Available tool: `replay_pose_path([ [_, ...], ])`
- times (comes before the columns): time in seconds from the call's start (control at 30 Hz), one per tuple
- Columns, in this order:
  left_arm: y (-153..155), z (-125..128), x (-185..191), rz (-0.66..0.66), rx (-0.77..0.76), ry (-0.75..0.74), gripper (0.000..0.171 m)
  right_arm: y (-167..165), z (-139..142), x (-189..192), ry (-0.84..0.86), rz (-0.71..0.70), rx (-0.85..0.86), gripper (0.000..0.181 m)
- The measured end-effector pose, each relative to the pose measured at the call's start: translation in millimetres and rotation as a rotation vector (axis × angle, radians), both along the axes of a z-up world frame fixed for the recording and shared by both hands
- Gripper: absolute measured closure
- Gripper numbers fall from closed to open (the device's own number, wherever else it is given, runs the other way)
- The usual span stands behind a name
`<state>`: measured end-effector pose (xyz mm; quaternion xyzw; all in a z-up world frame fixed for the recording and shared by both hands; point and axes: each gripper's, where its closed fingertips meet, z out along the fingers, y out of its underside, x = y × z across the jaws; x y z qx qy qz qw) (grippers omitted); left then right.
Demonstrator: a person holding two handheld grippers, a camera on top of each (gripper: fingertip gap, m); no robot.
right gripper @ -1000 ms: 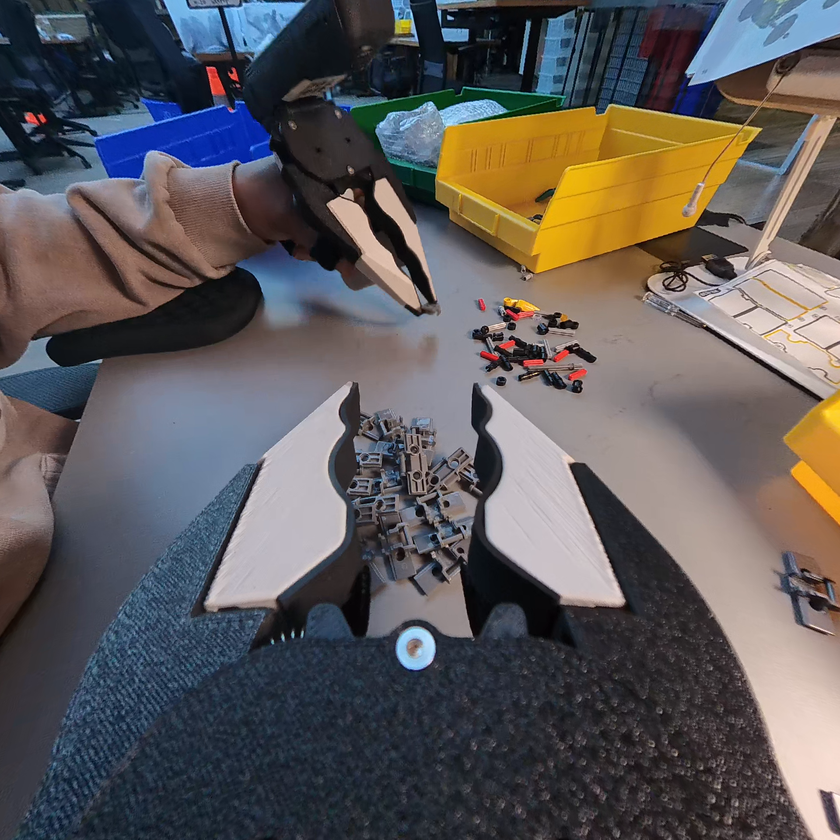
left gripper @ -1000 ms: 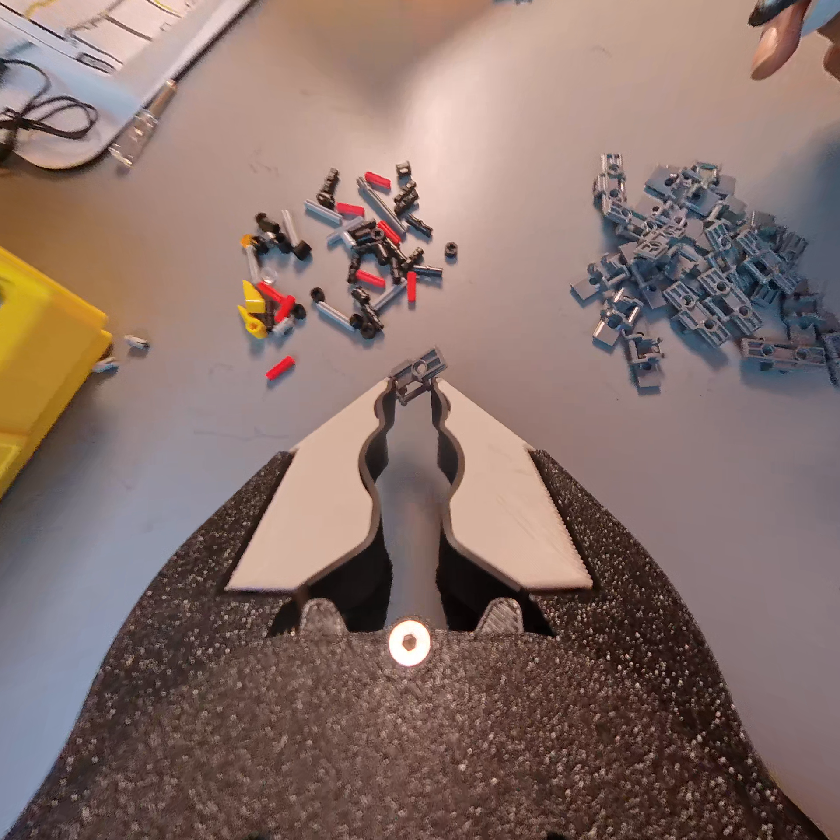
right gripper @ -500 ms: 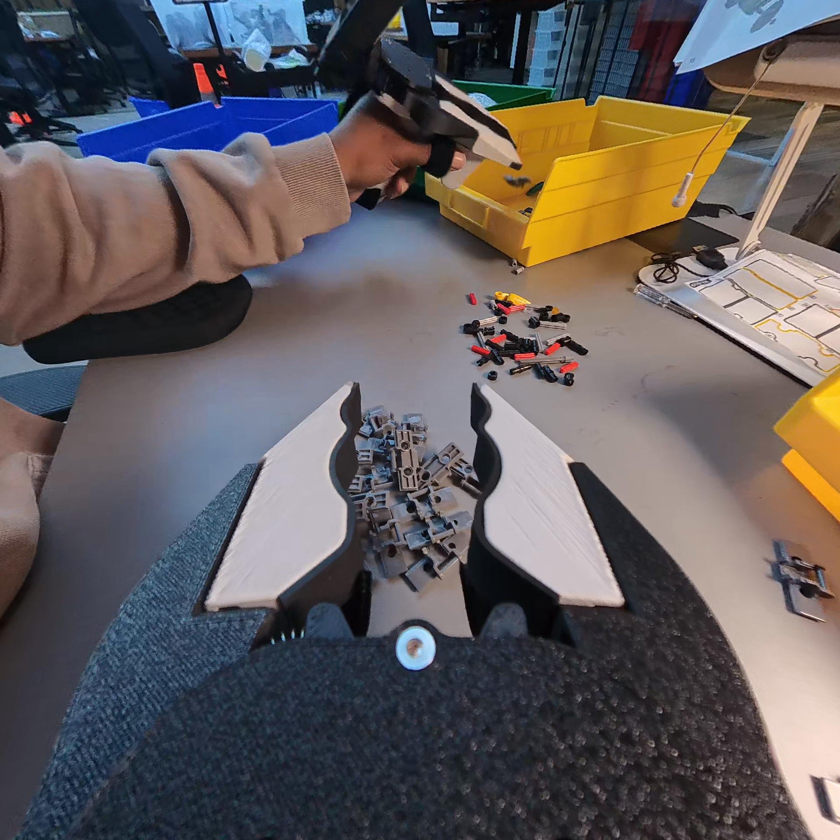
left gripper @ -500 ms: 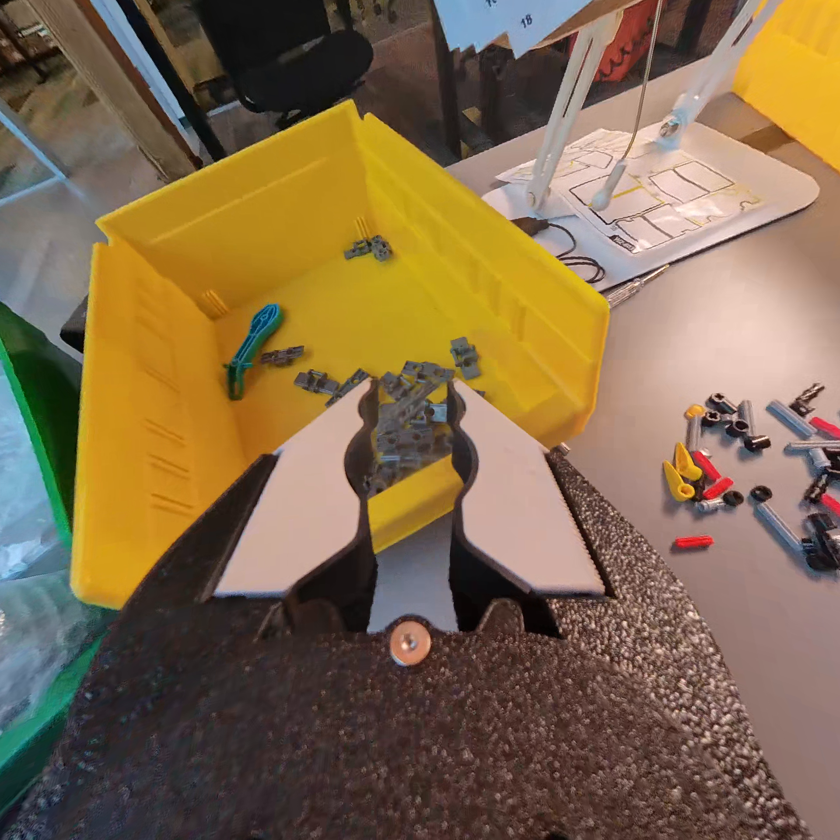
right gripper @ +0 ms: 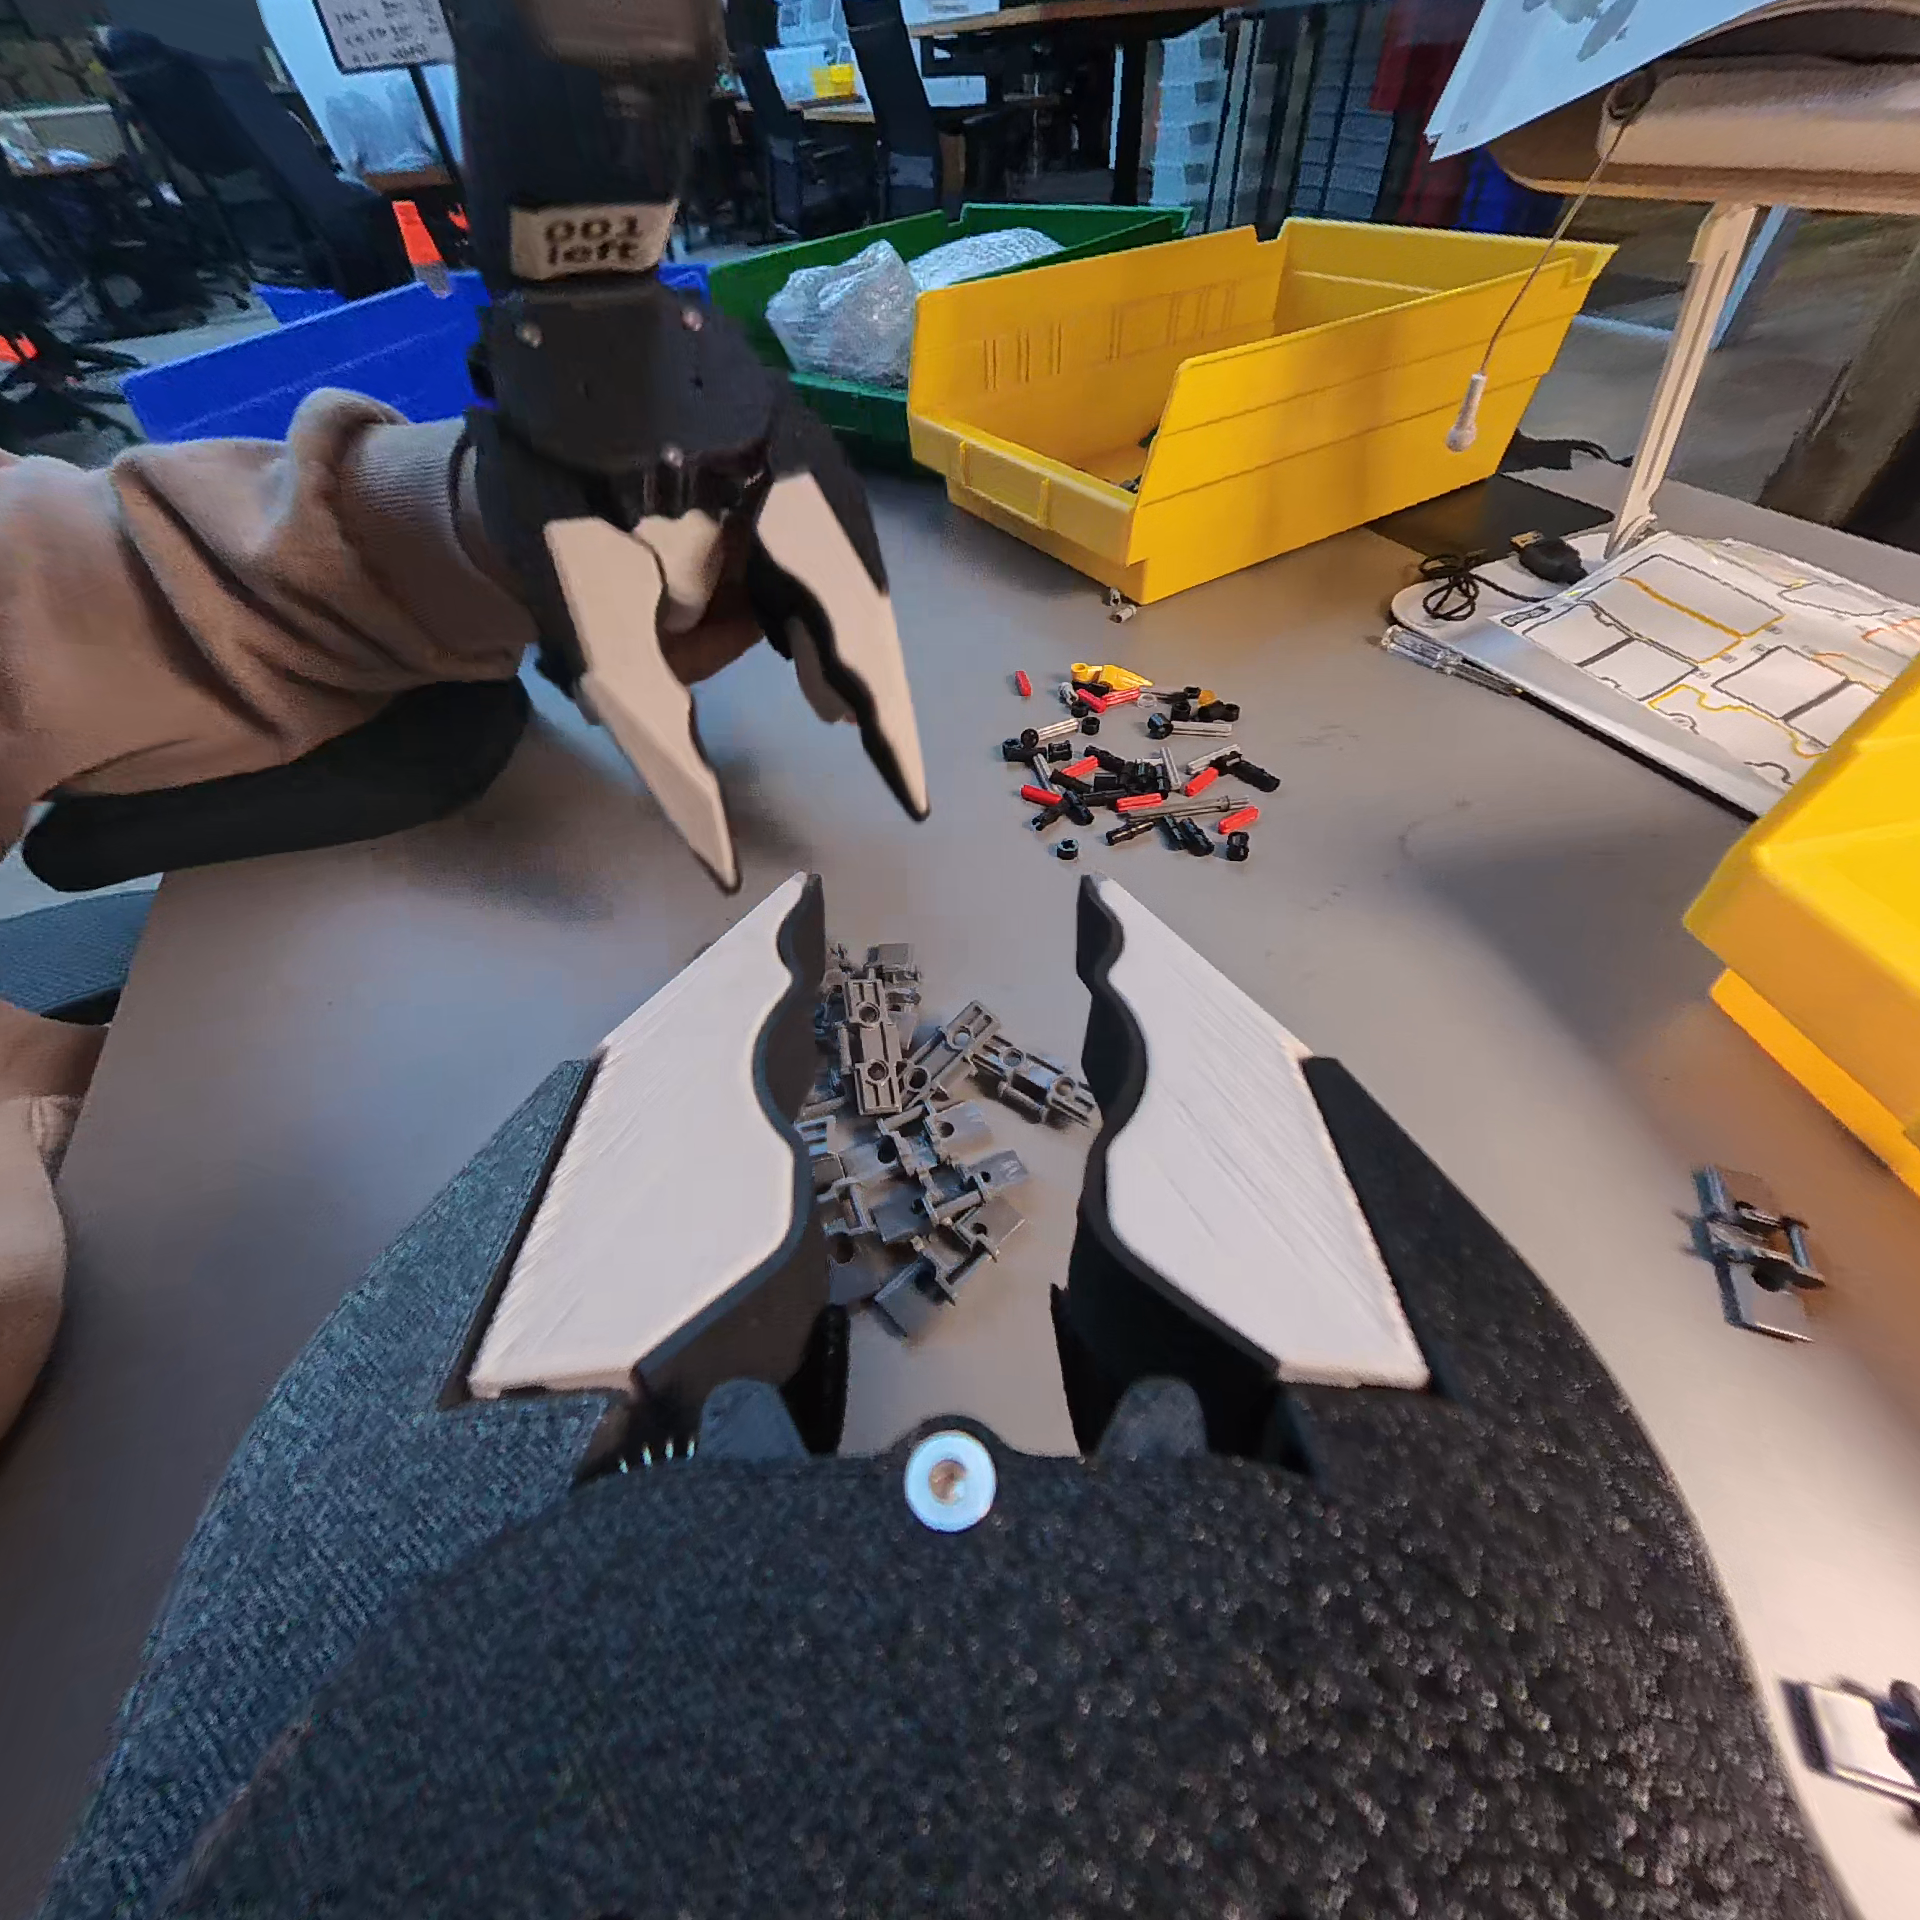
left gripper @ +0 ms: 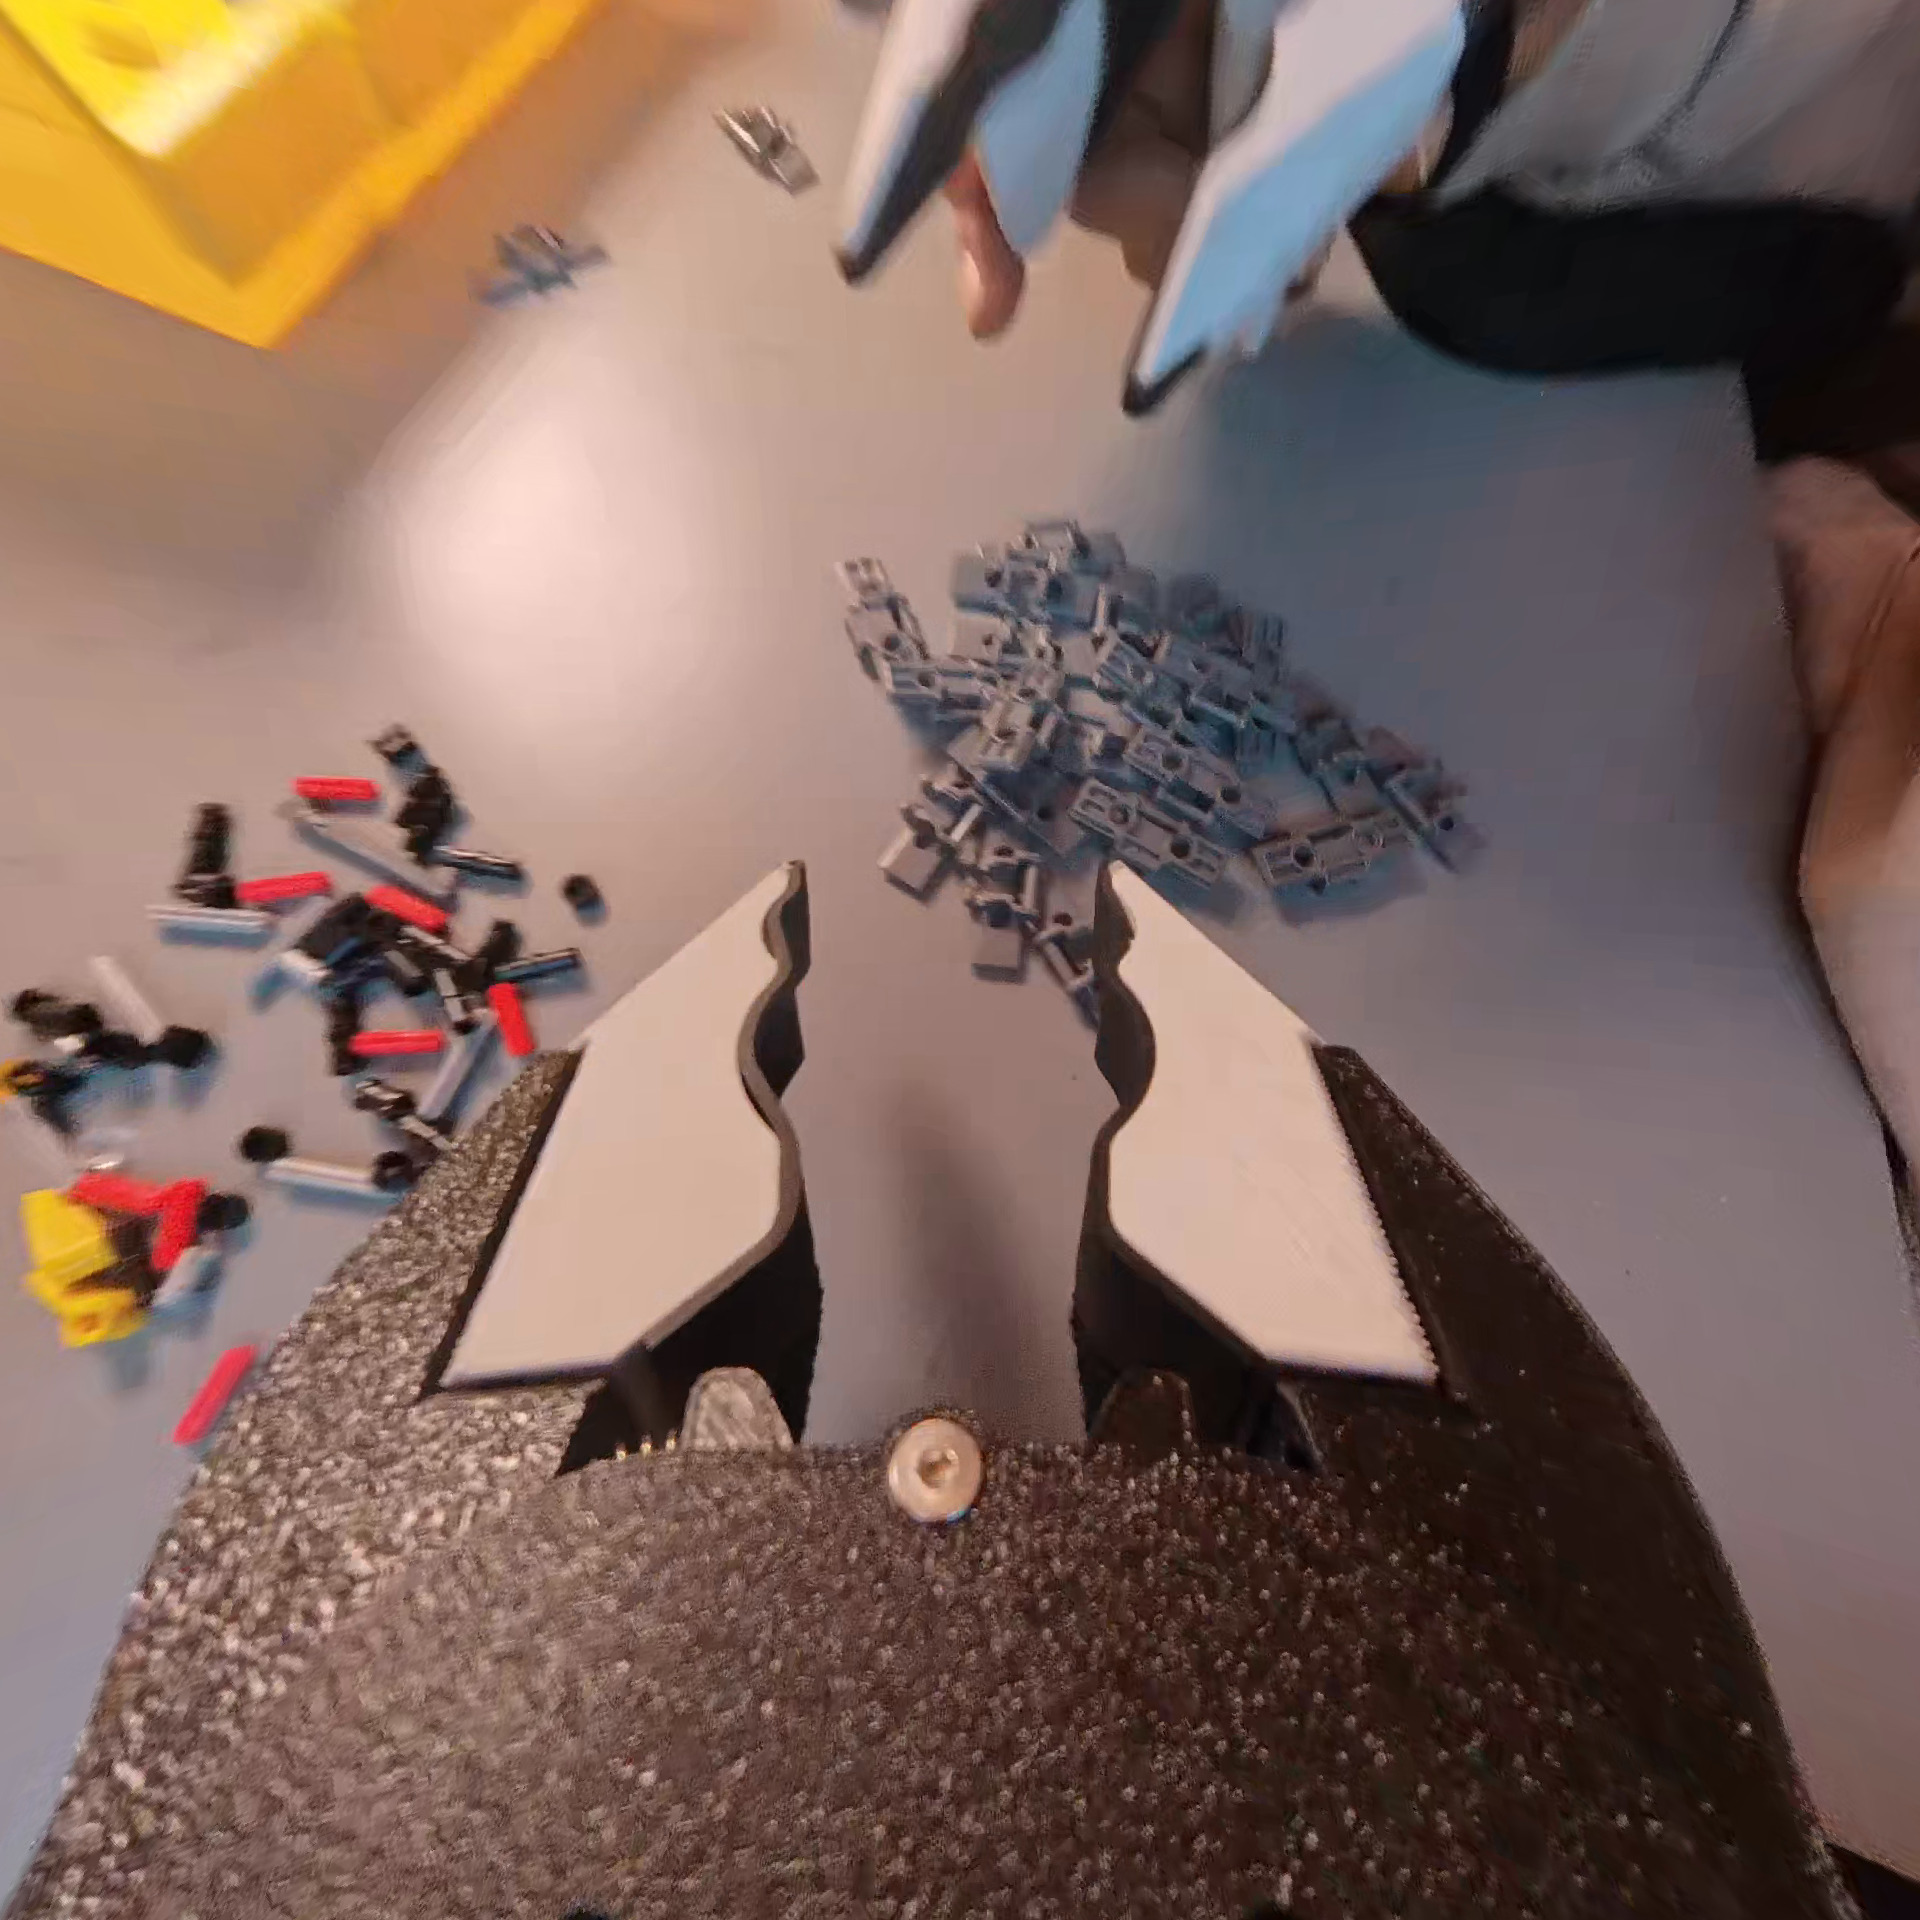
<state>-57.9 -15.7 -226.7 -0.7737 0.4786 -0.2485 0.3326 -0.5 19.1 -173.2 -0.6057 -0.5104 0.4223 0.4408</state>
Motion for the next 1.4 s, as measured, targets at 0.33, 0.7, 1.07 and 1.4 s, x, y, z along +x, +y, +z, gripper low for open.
replay_pose_path([
  [0.33, -20.2, -30.3, 14.5, -0.101, -0.010, 0.152, 0.140, 1.1, -7.8, -1.2, -0.027, 0.001, -0.017, 0.135],
  [0.7, -24.2, -25.5, -0.7, -0.104, -0.039, 0.157, 0.152, 0.9, -8.2, -0.7, -0.034, 0.002, -0.015, 0.134],
  [1.07, 65.8, 50.0, -79.6, 0.388, 0.308, 0.028, 0.151, 2.0, -8.9, -0.7, -0.036, -0.001, -0.021, 0.134],
  [1.4, 149.7, 49.0, -252.1, 1.005, 0.358, 0.171, 0.137, 1.9, -14.2, -1.8, -0.055, -0.002, -0.020, 0.134],
])
